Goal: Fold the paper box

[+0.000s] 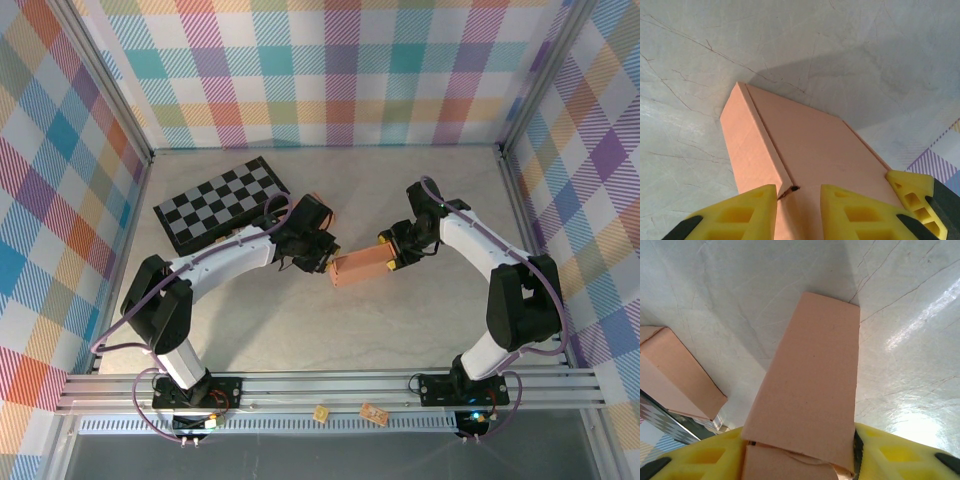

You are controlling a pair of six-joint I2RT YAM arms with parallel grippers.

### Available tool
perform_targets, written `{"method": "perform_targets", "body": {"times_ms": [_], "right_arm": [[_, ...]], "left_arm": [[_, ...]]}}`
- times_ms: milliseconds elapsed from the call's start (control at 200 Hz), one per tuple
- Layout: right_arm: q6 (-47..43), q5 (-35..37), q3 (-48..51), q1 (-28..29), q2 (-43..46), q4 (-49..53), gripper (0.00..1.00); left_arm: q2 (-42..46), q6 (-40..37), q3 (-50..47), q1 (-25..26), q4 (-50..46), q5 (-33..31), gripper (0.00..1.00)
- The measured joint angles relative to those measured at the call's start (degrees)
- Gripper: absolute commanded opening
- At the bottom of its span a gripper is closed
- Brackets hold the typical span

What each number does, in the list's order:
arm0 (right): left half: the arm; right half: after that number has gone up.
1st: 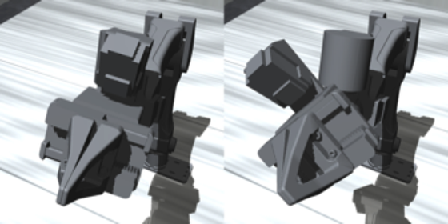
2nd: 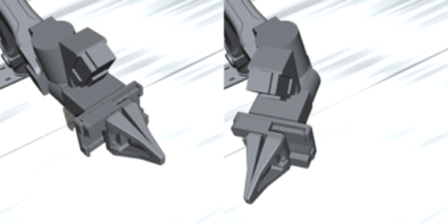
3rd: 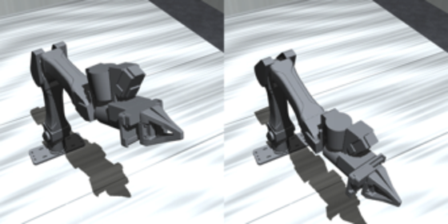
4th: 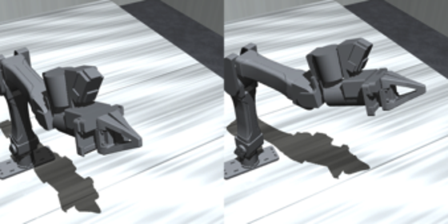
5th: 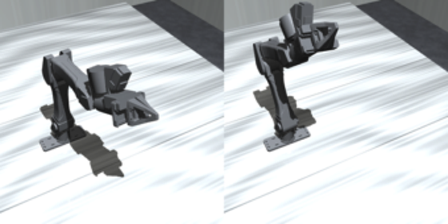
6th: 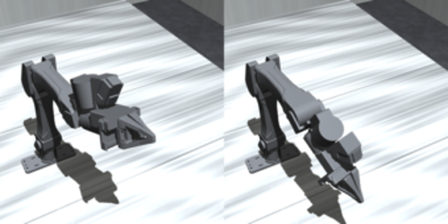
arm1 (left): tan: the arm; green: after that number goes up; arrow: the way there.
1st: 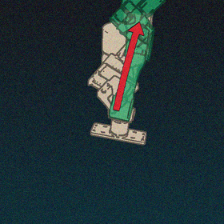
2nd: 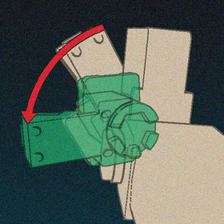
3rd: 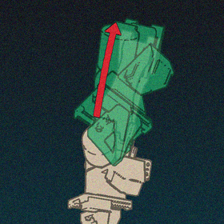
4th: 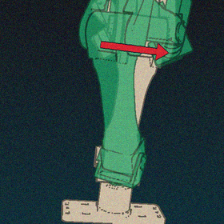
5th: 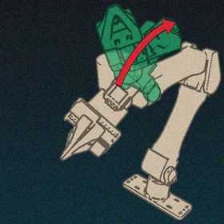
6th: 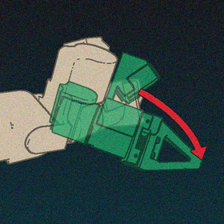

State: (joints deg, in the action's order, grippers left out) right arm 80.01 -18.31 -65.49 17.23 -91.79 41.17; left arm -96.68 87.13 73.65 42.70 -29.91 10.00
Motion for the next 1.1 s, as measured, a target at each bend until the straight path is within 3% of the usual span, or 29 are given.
{"method": "perform_targets", "body": {"times_ms": [225, 395, 465, 610, 880, 1100], "right_arm": [[0.0, 0.3, -0.6, 0.0, -0.4, 0.4, 0.51], [0.1, 1.0, -2.2, 0.0, -1.6, 1.0, 0.51], [0.1, 1.3, -2.8, 0.0, -2.1, 1.1, 0.51], [0.1, 1.6, -3.8, 0.0, -2.8, 1.6, 0.50], [0.1, 1.8, -4.3, 0.0, -3.1, 1.8, 0.50], [0.2, 1.8, -4.3, 0.0, -3.2, 1.8, 0.50]], "left_arm": [[-0.2, -1.0, 0.0, -0.1, -0.2, -1.9, 0.45], [-0.2, -7.5, 3.8, -0.2, -2.3, -3.3, 0.46], [-0.4, -15.0, 9.3, 0.0, -5.2, -4.0, 0.47], [0.0, -38.2, 18.4, 1.9, -9.5, -9.6, 0.51], [-0.4, -74.8, 15.3, 10.4, -11.0, -18.9, 0.63], [-3.0, -92.3, 10.4, 15.4, -7.4, -25.6, 0.65]]}}
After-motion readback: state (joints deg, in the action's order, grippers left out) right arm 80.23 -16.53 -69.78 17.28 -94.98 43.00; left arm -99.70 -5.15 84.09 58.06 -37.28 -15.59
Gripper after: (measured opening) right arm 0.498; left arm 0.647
